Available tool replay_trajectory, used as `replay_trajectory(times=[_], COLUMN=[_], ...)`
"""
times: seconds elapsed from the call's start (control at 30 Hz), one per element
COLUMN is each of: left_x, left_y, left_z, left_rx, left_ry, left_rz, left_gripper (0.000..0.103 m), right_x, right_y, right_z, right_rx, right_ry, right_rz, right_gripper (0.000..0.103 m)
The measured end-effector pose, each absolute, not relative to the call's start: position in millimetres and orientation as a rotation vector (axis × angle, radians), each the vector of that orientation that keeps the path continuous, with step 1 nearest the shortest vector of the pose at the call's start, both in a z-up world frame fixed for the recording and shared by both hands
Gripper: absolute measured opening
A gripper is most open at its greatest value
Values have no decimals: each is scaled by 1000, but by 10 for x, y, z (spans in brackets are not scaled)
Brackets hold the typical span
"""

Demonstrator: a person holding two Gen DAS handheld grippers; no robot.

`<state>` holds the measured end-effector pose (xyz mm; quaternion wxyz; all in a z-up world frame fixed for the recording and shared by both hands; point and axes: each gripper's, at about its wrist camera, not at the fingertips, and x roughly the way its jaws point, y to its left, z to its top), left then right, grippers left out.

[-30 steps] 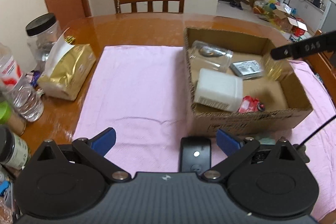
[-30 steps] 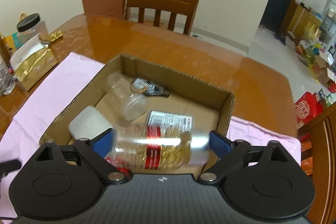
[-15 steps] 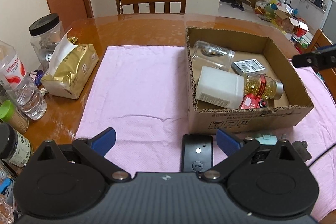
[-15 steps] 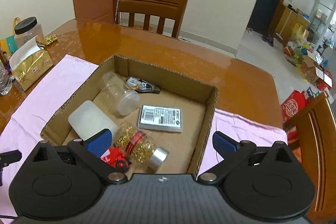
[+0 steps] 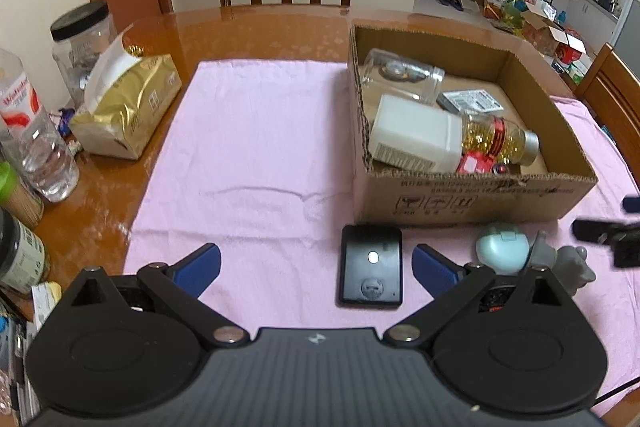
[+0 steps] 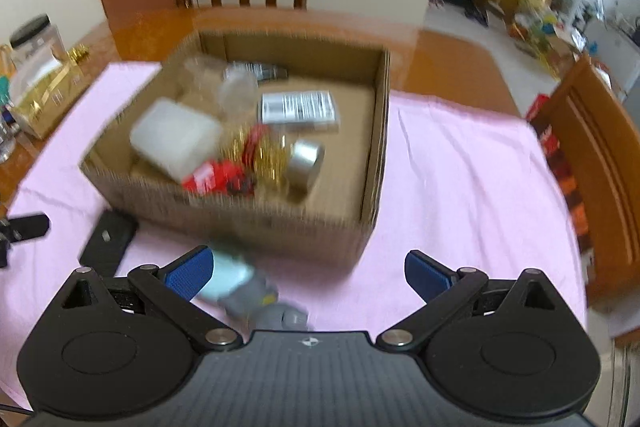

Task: Organize rigid objects
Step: 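Move the left tool to the black power bank while the right tool approaches the grey cat figurine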

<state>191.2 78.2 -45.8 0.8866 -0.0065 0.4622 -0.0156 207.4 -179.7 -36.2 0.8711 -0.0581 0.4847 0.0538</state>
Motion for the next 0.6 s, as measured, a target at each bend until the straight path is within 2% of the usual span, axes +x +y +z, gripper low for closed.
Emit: replay_trajectory(times=[0.3,0.6], left_x=[1868,1911], left_y=[739,650], left_z=[-630,-691], left_rx=[6,18], left_ry=[1012,1031], left_rz=[-56,-101], left_gripper=[101,101], right_x=[1879,1706], right_y=[-1880,-2239], right_z=[-751,-824], right_rx=[-82,-28], right_ry=[1116,1159], right_rz=[30,-74], right_gripper=[103,103])
